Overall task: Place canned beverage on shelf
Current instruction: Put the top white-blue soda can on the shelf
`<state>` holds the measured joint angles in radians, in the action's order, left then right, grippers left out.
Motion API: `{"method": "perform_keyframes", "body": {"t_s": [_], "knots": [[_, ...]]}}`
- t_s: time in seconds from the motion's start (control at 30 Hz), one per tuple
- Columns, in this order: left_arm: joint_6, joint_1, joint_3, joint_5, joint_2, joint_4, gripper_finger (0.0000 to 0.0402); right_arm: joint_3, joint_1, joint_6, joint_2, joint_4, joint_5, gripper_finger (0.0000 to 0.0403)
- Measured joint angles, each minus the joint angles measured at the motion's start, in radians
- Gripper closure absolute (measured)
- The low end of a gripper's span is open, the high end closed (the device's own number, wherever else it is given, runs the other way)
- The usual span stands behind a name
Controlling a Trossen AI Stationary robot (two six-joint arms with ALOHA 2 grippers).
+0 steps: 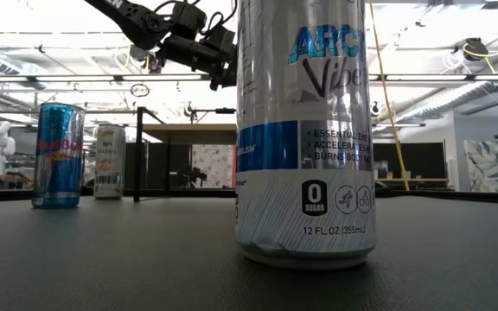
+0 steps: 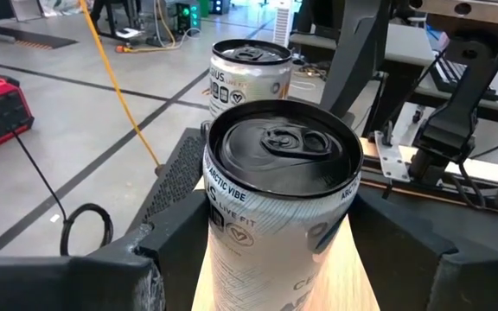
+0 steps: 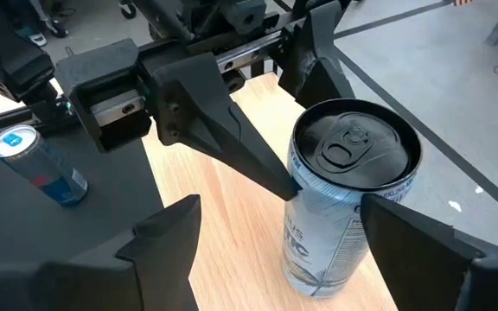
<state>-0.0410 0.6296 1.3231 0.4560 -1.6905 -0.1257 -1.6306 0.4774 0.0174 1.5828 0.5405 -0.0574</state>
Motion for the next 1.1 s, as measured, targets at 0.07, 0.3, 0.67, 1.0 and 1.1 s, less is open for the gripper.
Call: {"method": "perform_keyframes", "body": {"t_s": [0.07,0.3,0.67,1.0,1.1], "knots": [[-0.001,0.0,0.0,0.003,0.0,-0.002,0.0144,0.0,0.0,-0.002,-0.005,0.006,0.0,0.0103],[0.003,-0.003,0.0,0.01,0.0,-0.01,0.0144,0.0,-0.002,-0.006,-0.02,0.017,-0.004,0.0103],[0.003,-0.003,-0.001,0.01,-0.001,-0.016,0.0144,0.0,-0.002,-0.007,-0.021,0.026,0.001,0.0103],[0.008,-0.003,-0.002,0.01,-0.001,-0.021,0.0144,-0.001,-0.002,-0.005,-0.022,0.044,0.004,0.0103],[0.007,-0.003,-0.002,0.01,-0.001,-0.021,0.0144,-0.001,-0.002,-0.003,-0.022,0.064,0.005,0.0103]]}}
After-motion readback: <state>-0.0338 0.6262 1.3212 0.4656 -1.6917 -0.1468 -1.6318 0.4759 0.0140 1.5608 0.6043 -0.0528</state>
